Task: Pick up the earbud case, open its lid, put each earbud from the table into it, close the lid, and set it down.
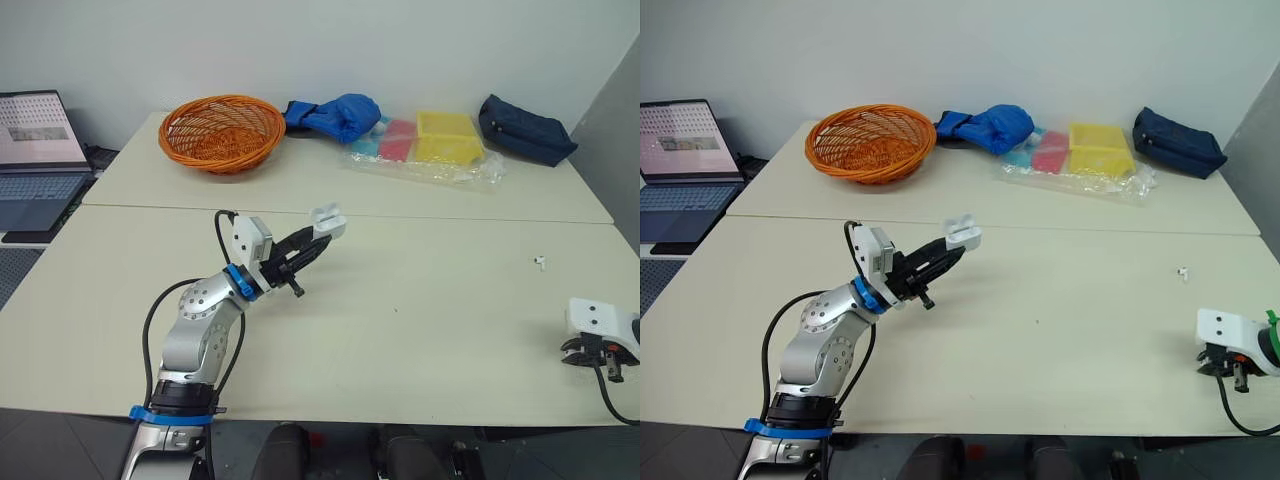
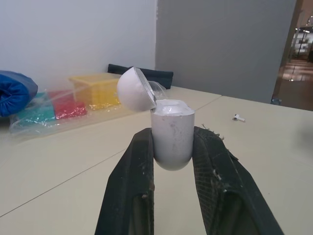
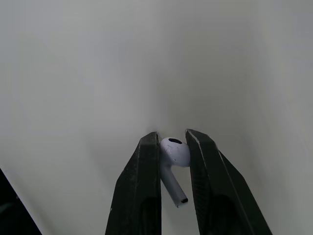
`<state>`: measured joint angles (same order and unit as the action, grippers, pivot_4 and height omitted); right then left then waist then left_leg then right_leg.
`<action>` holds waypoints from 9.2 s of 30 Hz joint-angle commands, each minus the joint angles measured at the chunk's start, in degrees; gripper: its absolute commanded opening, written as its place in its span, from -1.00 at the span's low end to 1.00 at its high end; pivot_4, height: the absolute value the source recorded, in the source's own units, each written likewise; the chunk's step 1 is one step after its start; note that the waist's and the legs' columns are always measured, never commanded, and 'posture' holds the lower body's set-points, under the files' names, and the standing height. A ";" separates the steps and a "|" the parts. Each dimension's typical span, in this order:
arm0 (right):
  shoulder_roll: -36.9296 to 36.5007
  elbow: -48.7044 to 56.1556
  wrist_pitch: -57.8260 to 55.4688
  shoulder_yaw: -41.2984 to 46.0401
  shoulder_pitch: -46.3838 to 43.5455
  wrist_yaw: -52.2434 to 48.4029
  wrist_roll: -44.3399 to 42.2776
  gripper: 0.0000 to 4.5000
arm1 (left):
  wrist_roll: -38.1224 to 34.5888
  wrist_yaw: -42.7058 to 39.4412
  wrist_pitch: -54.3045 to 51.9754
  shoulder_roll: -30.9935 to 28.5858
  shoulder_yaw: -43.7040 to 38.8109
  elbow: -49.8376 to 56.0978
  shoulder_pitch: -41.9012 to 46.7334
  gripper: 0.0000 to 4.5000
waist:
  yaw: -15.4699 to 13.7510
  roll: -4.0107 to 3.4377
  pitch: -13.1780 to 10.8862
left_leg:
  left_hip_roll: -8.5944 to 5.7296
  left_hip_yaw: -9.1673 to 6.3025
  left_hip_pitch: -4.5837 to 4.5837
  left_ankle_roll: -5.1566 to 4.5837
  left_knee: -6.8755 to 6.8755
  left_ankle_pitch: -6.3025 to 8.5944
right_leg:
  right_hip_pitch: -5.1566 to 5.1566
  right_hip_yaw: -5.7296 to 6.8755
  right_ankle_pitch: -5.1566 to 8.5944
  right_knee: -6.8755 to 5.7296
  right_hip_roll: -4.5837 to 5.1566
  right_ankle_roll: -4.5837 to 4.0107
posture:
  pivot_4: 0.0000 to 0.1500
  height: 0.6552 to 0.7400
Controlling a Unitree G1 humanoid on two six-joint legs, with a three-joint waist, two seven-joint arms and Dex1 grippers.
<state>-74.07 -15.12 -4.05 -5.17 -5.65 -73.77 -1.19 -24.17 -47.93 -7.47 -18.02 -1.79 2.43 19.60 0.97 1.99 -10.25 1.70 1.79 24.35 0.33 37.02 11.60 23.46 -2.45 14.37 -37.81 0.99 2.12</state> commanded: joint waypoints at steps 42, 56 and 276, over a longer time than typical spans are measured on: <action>0.38 0.73 -6.82 4.10 4.16 -2.76 0.73 0.24 | -1.42 1.29 -0.56 0.91 1.30 3.84 -1.86 -0.68 | -0.87 0.03 0.02 | 0.01 -0.02 -0.35 0.00 -0.04 0.00 | -0.30 0.01 0.02 0.07 0.06 0.01 | 1.00 1.00; 0.48 3.00 -8.86 4.13 4.11 -2.82 1.09 0.24 | -1.34 1.50 -0.92 1.18 1.52 4.61 -2.42 -0.68 | -0.84 0.03 0.02 | 0.01 -0.02 -0.39 0.00 -0.04 0.00 | -0.30 -0.02 0.02 0.04 0.06 0.01 | 1.00 1.00; -0.53 -7.41 11.85 4.60 3.09 -1.45 4.22 0.12 | -1.76 4.87 0.41 2.91 2.82 9.32 -3.78 -0.68 | 0.61 -0.31 -0.04 | -0.04 0.02 -0.42 -0.05 -0.06 -0.02 | -0.34 -0.11 0.01 0.05 0.07 0.10 | 1.00 1.00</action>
<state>-74.10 -22.75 7.21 -0.63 -3.39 -74.60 3.03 -24.96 -43.13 -7.40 -15.38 0.82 9.17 15.21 1.57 1.68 -10.28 1.66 1.82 23.92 0.28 36.97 11.58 23.12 -2.56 14.39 -37.76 1.06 2.23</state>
